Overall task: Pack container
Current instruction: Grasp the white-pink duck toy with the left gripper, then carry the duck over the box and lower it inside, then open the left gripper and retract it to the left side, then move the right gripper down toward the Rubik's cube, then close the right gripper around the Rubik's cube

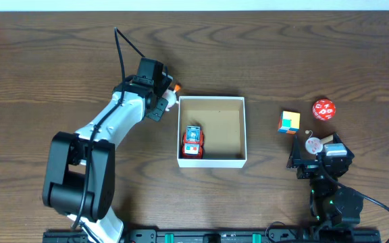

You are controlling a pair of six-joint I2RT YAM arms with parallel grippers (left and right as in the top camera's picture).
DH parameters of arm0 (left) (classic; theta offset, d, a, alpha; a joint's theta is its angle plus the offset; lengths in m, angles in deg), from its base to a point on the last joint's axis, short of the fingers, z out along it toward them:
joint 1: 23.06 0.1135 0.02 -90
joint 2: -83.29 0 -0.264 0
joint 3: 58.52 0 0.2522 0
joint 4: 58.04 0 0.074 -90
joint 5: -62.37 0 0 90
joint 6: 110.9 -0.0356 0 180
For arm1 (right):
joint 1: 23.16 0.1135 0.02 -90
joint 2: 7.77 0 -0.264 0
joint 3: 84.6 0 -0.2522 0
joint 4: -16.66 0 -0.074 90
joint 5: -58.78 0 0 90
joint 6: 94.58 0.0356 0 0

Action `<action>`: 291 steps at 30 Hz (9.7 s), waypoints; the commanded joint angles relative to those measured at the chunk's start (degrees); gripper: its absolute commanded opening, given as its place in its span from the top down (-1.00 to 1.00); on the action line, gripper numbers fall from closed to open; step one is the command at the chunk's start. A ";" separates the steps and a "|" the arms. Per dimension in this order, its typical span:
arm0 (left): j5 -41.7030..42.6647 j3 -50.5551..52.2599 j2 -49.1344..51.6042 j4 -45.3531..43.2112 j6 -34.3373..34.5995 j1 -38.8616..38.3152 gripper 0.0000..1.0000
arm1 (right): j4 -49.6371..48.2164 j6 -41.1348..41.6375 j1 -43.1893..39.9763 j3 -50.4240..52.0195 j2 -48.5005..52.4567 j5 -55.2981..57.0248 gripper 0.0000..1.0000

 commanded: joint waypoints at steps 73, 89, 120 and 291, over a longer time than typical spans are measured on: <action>-1.25 1.77 -17.09 2.45 20.70 -20.83 0.88 | 0.07 -0.55 0.55 0.20 -0.13 -0.04 -0.99; -1.64 1.77 -10.97 2.12 20.65 -20.76 0.88 | 0.04 -0.55 0.55 0.20 -0.13 -0.04 -0.99; -7.93 -0.79 -18.99 0.07 30.88 -18.34 -0.46 | 0.07 -0.52 0.55 0.20 -0.13 -0.04 -0.99; -7.87 -0.76 -28.26 7.26 38.45 7.39 -0.96 | 26.12 2.56 7.48 -53.35 96.87 13.25 -0.67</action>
